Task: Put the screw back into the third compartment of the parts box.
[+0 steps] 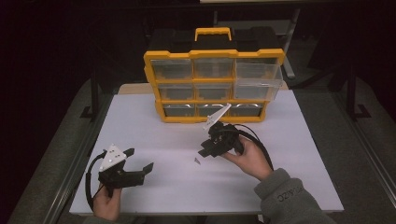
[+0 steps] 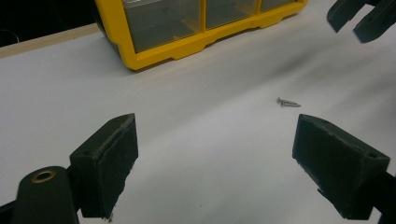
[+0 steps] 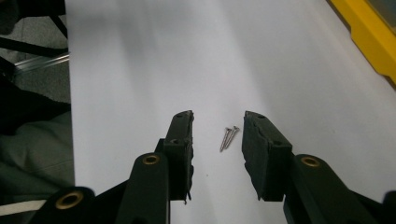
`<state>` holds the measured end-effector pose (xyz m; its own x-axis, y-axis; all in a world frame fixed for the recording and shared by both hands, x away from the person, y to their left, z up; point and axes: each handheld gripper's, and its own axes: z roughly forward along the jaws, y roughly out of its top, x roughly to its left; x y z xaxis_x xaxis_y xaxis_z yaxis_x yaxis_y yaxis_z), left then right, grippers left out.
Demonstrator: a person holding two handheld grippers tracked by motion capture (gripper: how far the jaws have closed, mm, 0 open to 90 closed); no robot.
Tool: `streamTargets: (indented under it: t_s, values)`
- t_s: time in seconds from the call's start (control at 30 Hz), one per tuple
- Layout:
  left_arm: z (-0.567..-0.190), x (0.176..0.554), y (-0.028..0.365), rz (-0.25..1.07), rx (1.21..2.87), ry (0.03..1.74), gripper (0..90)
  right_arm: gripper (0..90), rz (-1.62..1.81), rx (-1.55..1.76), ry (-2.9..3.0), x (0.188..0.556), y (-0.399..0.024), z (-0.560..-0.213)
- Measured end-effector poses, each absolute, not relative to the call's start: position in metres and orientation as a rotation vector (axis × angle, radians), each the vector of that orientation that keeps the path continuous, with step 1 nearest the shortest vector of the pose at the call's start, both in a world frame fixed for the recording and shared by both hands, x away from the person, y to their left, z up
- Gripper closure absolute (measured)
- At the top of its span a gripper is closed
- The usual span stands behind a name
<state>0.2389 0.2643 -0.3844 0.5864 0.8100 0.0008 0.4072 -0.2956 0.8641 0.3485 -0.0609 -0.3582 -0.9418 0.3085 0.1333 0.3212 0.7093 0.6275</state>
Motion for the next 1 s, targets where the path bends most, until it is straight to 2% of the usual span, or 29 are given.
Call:
streamTargets:
  t_s: [0.67,1.0]
  values:
    - [-0.384,0.239,0.265,0.565,1.914,0.975,13.8,67.3,-1.005,-0.602,-2.884,0.362,-0.042,-0.41]
    - [-0.384,0.239,0.265,0.564,1.914,0.975,13.8,72.0,-0.928,-0.688,-2.876,0.365,-0.032,-0.426]
